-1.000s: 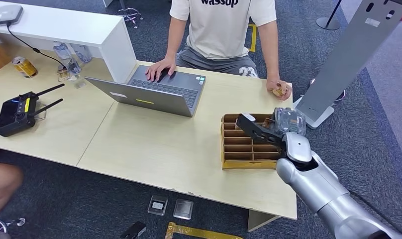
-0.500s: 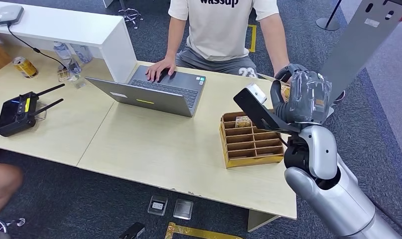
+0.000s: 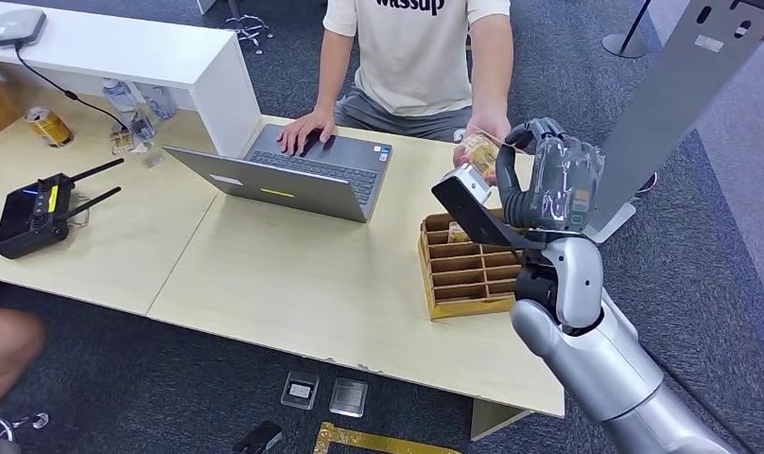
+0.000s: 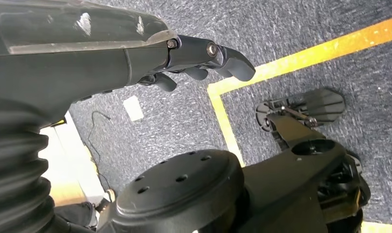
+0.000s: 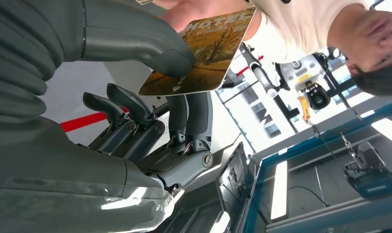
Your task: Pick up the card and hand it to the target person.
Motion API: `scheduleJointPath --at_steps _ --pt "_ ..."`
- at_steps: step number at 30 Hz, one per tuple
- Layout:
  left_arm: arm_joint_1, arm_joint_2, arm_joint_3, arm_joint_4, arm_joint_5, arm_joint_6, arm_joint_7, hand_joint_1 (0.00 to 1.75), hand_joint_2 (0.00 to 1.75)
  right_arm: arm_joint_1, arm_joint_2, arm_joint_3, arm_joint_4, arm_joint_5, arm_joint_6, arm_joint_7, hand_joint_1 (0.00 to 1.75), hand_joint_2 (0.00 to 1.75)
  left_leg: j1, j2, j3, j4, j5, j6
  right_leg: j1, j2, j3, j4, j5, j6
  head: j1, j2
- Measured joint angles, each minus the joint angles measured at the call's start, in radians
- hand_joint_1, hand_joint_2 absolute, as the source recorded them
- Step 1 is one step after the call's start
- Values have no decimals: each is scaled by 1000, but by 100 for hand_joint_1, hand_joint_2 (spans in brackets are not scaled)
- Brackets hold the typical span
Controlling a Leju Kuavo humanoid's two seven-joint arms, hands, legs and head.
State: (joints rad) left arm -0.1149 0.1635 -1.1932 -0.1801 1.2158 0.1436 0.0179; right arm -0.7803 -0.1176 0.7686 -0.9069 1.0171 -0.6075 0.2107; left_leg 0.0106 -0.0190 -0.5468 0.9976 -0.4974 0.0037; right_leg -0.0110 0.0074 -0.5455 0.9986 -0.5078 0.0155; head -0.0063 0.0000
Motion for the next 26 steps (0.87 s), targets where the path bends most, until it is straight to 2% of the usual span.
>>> scheduleJointPath --at_steps 6,14,18,19,23,26 --pt "-10 -6 -9 0 -3 0 1 0 175 -33 56 3 204 0 -69 -26 175 175 0 0 0 0 0 0 0 0 0 0 0 0 0 0" --pt "-12 -7 -14 0 -4 -3 2 0 175 -40 89 4 326 55 -85 -17 175 175 0 0 0 0 0 0 0 0 0 0 0 0 0 0" --pt "-12 -7 -18 0 -11 -18 0 0 175 -36 91 2 348 105 -85 -6 0 175 0 0 0 0 0 0 0 0 0 0 0 0 0 0" --pt "-13 -7 -20 0 -13 -22 -1 0 175 -34 92 0 351 116 -86 -5 0 175 0 0 0 0 0 0 0 0 0 0 0 0 0 0" --pt "-13 -7 -26 0 -10 -22 -13 0 0 -19 96 -21 353 145 -86 -29 0 175 0 0 0 0 0 0 0 0 0 0 0 0 0 0" --pt "-10 -7 -27 0 10 -8 -14 0 0 -2 104 -56 338 111 -87 -100 0 175 0 0 0 0 0 0 0 0 0 0 0 0 0 0"
